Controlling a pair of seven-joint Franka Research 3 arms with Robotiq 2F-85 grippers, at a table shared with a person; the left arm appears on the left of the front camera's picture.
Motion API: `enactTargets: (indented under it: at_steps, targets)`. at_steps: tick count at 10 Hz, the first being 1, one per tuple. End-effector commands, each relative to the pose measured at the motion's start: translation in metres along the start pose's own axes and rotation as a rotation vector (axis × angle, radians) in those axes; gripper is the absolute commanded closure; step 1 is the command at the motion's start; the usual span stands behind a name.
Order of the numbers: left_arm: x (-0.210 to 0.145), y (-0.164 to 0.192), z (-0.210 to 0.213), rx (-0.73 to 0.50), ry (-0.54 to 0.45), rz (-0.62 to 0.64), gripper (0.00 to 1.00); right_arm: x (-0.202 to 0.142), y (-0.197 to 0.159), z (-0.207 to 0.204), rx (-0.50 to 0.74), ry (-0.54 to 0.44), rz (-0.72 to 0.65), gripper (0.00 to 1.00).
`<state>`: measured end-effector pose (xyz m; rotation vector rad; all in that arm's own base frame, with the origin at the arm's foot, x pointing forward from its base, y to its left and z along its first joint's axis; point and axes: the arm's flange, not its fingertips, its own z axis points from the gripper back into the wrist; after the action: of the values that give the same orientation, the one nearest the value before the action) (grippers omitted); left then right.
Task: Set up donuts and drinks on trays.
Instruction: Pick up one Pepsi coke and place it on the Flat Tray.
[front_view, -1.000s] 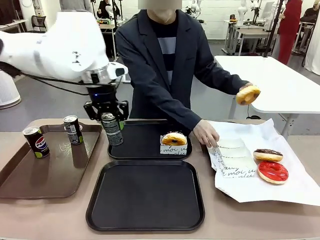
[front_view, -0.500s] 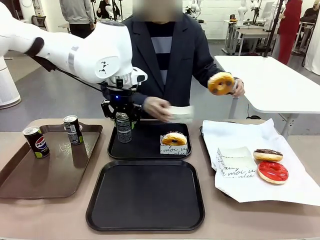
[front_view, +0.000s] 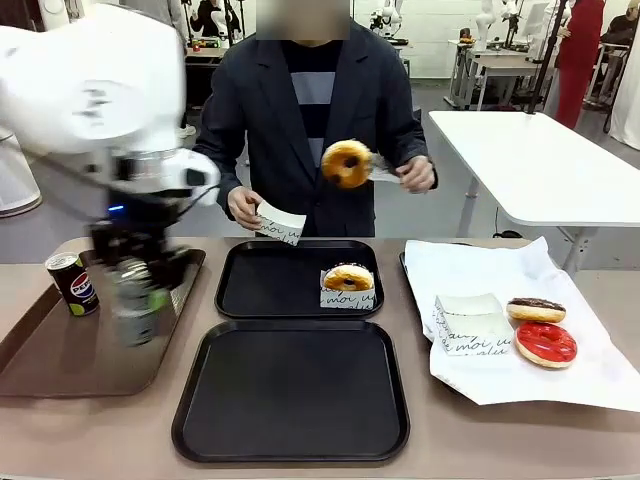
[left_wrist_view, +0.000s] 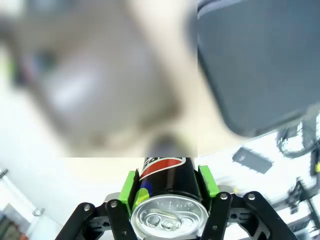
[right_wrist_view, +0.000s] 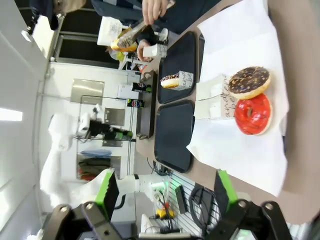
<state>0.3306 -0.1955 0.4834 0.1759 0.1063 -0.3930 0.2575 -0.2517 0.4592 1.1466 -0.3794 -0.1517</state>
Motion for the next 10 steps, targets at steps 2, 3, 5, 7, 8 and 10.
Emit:
enactTargets:
  at_steps: [2,3,5,7,8,10]
  targets:
    - [-0.064,0.022,0.007,0.012,-0.121,-0.048,0.41,0.001,0.000,0.001,0.019,-0.009,0.018,0.00]
    - [-0.064,0.021,0.007,0.020,-0.137,-0.050,0.41,0.001,0.000,0.001,0.019,-0.009,0.018,0.00]
    - [-0.063,0.023,0.009,0.009,-0.150,-0.038,0.41,0.001,0.000,0.001,0.019,-0.009,0.018,0.00]
    - [-0.043,0.025,0.017,-0.028,-0.172,0.005,0.41,0.001,0.000,0.001,0.019,-0.009,0.018,0.00]
    - [-0.017,0.025,0.024,-0.039,-0.242,0.048,0.41,0.001,0.000,0.001,0.019,-0.009,0.018,0.00]
    - [0.043,0.014,0.031,-0.149,-0.274,0.056,0.41,0.001,0.000,0.001,0.019,-0.009,0.018,0.00]
